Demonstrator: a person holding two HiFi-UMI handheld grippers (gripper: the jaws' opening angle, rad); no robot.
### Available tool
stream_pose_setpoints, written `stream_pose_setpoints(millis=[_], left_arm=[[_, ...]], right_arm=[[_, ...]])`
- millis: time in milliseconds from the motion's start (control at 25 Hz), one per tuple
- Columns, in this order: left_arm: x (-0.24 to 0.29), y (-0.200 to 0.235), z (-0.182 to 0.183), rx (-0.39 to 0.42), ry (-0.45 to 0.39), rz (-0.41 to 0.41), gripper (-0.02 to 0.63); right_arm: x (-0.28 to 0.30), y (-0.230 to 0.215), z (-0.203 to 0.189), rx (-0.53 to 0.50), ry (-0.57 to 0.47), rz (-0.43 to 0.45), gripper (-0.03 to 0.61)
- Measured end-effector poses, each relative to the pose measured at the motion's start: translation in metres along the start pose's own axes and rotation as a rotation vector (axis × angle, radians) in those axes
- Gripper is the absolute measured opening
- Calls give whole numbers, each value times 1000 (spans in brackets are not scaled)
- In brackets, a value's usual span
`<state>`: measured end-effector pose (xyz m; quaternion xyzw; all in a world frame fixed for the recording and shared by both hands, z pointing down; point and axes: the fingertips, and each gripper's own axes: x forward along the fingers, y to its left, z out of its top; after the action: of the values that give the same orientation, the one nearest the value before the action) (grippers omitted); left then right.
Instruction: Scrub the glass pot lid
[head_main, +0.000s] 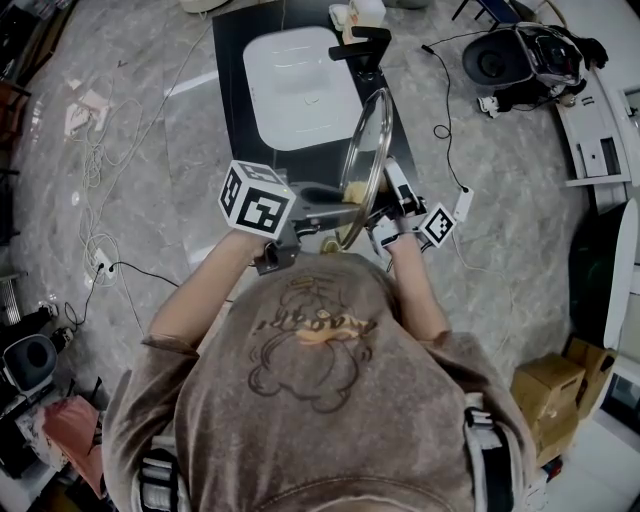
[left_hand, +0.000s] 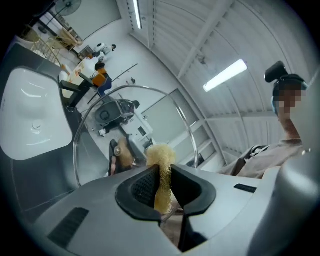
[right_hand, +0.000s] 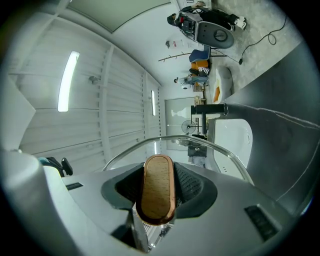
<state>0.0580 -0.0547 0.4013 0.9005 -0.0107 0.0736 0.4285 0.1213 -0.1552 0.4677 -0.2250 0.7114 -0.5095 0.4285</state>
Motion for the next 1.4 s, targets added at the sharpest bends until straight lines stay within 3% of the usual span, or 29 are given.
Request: stream_pose_setpoints(millis=[240,480,840,1120,1400], left_arm=[[-11,-9,28,-56,-126,-65,72],[-16,-3,34,-33,-159,-59,73],[-47,27,52,-51,-317,54,74],[-81,38,59,-76,-427,85,74],[-105,50,53,-50,-454,182,74]], right_arm=[[-3,0,-6,-24,30,-16,172],[-2,-1,-8,-23,35,-20,172],[-3,5,3,-52,19,-40,172],[-21,10,19,-102,-15,-79,172],[-29,13,28,-264,48,-187,172]])
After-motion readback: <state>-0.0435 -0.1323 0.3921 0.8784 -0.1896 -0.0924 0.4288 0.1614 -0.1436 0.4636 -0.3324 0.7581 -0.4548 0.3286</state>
